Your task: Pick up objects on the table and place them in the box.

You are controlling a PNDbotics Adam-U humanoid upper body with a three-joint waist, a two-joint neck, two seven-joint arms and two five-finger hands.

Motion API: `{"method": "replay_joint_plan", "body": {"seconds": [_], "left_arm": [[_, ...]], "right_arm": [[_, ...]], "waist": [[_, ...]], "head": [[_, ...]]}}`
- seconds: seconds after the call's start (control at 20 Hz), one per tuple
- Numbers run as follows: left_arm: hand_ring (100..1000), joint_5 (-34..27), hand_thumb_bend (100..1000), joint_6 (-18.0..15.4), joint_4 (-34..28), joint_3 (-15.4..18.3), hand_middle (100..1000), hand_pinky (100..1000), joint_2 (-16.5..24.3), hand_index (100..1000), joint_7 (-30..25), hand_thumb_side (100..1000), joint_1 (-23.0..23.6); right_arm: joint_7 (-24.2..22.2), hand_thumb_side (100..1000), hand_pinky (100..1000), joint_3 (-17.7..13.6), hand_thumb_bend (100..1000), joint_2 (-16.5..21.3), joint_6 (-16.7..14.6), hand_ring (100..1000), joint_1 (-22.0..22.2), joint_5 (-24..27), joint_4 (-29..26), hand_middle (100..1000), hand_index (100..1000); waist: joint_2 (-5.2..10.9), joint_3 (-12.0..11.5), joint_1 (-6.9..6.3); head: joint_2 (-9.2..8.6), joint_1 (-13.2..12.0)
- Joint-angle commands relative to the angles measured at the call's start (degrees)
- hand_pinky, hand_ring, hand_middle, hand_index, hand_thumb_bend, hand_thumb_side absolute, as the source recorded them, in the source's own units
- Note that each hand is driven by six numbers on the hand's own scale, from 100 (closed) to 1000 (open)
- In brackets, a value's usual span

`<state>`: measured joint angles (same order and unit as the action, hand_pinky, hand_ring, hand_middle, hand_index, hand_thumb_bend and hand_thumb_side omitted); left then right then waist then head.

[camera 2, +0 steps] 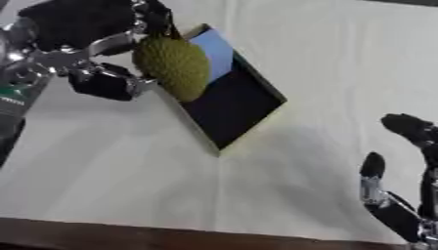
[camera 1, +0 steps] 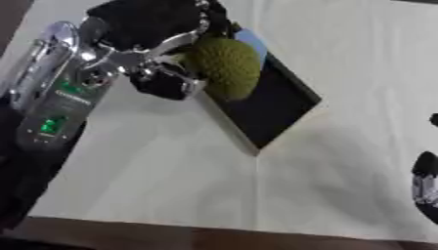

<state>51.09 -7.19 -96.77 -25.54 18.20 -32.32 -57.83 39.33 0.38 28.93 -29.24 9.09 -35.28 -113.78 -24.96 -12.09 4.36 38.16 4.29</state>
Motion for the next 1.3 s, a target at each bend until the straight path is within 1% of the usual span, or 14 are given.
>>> {"method": "replay_joint_plan", "body": {"seconds": [0.05,0.35,0.45,0.5,0.55,0.6,0.65,0.7,0.9,0.95,1.0,1.1,1.25,1.3], "left_arm": [[586,2.4,100,-1.1,2.5,-0.2,550,704,-2.5,694,0.4,106,-1.4],[586,7.1,100,-2.3,8.7,-0.7,550,707,-7.1,696,2.3,101,-0.9],[598,8.3,102,-2.7,10.0,-0.9,563,714,-8.0,715,2.8,100,-0.5],[608,8.8,113,-3.0,10.4,-0.9,574,721,-8.3,730,2.8,112,-0.3],[616,9.3,123,-3.3,10.7,-1.0,582,728,-8.5,741,2.9,162,-0.1],[616,9.6,123,-3.5,11.0,-1.0,582,728,-8.6,741,2.9,162,0.1],[671,10.0,177,-3.8,11.0,-1.1,631,759,-8.5,803,2.9,307,0.2],[721,10.3,204,-4.1,10.8,-1.2,685,785,-8.4,847,2.8,394,0.4],[829,10.4,288,-5.1,9.2,-1.4,826,864,-7.6,928,1.7,601,0.9],[833,10.4,320,-5.1,8.6,-1.3,832,867,-7.3,932,1.4,638,1.1],[833,10.4,329,-5.0,7.9,-1.2,831,867,-7.0,932,1.3,660,1.3],[832,10.1,320,-4.2,6.1,-0.6,832,867,-6.5,935,1.2,649,1.7],[800,8.3,230,-2.0,2.3,1.2,798,849,-5.7,916,2.3,563,2.4],[784,7.3,170,-1.1,0.9,1.8,780,843,-5.3,906,2.9,525,2.7]], "right_arm": [[0.1,561,818,-0.2,100,0.3,-0.6,752,-0.2,0.5,-0.8,680,786],[-0.8,561,818,0.1,100,-0.7,-0.1,750,-0.8,0.8,-0.8,676,785],[-1.2,560,818,0.1,100,-1.0,0.1,749,-0.9,0.9,-0.8,675,784],[-1.3,560,818,0.2,100,-1.1,0.2,749,-1.0,0.9,-0.8,674,784],[-1.5,560,818,0.2,100,-1.3,0.3,749,-1.0,1.0,-0.8,674,784],[-1.6,560,818,0.2,100,-1.5,0.4,749,-1.1,1.0,-0.8,674,784],[-1.7,560,819,0.2,100,-1.6,0.5,748,-1.1,1.1,-0.8,673,784],[-1.8,560,819,0.2,100,-1.8,0.5,748,-1.1,1.1,-0.8,672,784],[-2.0,560,819,0.1,100,-2.1,0.7,748,-1.0,1.2,-0.8,672,784],[-2.0,560,819,0.1,100,-2.2,0.7,748,-0.9,1.2,-0.8,672,784],[-2.1,560,819,0.1,100,-2.2,0.7,748,-0.9,1.3,-0.8,672,784],[-2.1,560,819,0.0,100,-2.3,0.7,748,-0.7,1.3,-0.8,672,784],[-2.1,559,819,-0.1,100,-2.4,0.6,749,-0.6,1.5,-0.8,672,784],[-2.1,559,819,-0.2,100,-2.4,0.5,749,-0.5,1.5,-0.8,672,784]], "waist": [[0.9,0.1,-0.01],[0.22,0.3,0.32],[0.02,0.3,0.4],[-0.07,0.3,0.44],[-0.15,0.3,0.45],[-0.2,0.3,0.46],[-0.24,0.3,0.44],[-0.27,0.3,0.43],[-0.23,0.2,0.36],[-0.16,0.2,0.36],[-0.1,0.1,0.37],[0.04,0.1,0.4],[0.34,0.0,0.47],[0.44,0.0,0.49]], "head": [[-0.48,-0.5],[-0.4,-0.3],[-0.41,-0.2],[-0.43,-0.1],[-0.45,0.0],[-0.45,0.1],[-0.43,0.3],[-0.39,0.5],[-0.25,1.0],[-0.24,1.1],[-0.24,1.2],[-0.27,1.4],[-0.37,1.5],[-0.39,1.5]]}}
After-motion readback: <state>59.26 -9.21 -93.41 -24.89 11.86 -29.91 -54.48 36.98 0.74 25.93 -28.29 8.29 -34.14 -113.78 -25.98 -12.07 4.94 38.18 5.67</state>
